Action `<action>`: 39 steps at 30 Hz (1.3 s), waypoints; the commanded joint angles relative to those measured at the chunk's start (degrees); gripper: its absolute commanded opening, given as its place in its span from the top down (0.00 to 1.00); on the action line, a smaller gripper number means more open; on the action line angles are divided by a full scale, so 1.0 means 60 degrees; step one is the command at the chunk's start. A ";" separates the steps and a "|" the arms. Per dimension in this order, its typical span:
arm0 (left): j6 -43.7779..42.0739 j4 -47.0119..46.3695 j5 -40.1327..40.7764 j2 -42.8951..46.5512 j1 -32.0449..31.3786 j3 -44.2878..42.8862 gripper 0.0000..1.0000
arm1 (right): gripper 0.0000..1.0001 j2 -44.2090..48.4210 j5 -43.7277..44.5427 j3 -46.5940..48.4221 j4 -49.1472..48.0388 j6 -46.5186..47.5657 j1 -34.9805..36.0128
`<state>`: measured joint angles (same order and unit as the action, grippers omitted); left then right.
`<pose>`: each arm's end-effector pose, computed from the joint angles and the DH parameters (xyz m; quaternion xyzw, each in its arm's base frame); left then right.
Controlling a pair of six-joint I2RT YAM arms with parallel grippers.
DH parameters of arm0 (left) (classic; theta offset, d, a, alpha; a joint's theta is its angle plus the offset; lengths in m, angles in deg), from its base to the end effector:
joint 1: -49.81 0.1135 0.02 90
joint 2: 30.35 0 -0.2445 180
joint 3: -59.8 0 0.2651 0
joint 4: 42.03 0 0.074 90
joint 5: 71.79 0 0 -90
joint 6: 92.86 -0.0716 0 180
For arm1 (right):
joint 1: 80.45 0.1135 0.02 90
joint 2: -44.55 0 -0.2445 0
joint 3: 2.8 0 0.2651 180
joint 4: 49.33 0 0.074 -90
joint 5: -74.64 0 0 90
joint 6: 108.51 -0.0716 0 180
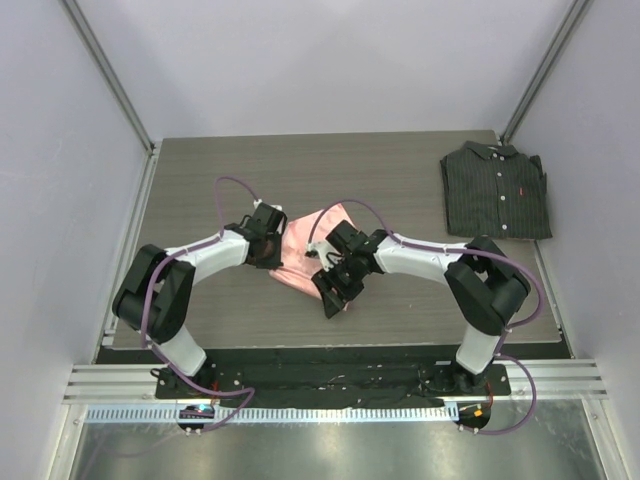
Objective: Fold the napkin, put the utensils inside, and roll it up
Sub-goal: Roll the napkin with the utensil
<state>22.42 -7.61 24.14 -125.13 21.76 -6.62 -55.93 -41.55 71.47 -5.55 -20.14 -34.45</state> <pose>0.3036 -0.1534 0.1021 0.0113 0.9706 -0.0605 0.2326 0.2201 0.2734 0.1069 -0.3986 0.8733 0.2724 0.0647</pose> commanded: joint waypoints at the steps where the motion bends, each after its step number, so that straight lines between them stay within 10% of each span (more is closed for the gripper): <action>1: -0.0082 0.0295 0.0036 -0.0375 0.0076 0.0013 1.00 | 0.41 0.0195 0.0191 0.0100 -0.0003 0.0169 -0.0166; 12: 0.0079 0.0969 0.0095 -0.0653 0.0091 -0.0352 1.00 | 0.40 0.2316 0.2339 0.0438 -0.0792 0.0564 0.1077; 19: 0.0196 0.1203 -0.0212 -0.0887 0.0120 -0.0572 1.00 | 0.39 0.2249 0.5580 -0.1627 -0.5227 0.1574 0.2030; 39: 0.0211 0.1145 -0.0505 -0.0990 0.0223 -0.0573 1.00 | 0.43 -0.0390 0.5274 -0.0911 -0.6186 0.2308 0.2046</action>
<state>23.69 -2.64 21.96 -128.13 22.85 -10.90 -56.87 -10.47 63.80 -40.98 -7.51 -22.34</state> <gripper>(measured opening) 0.058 0.578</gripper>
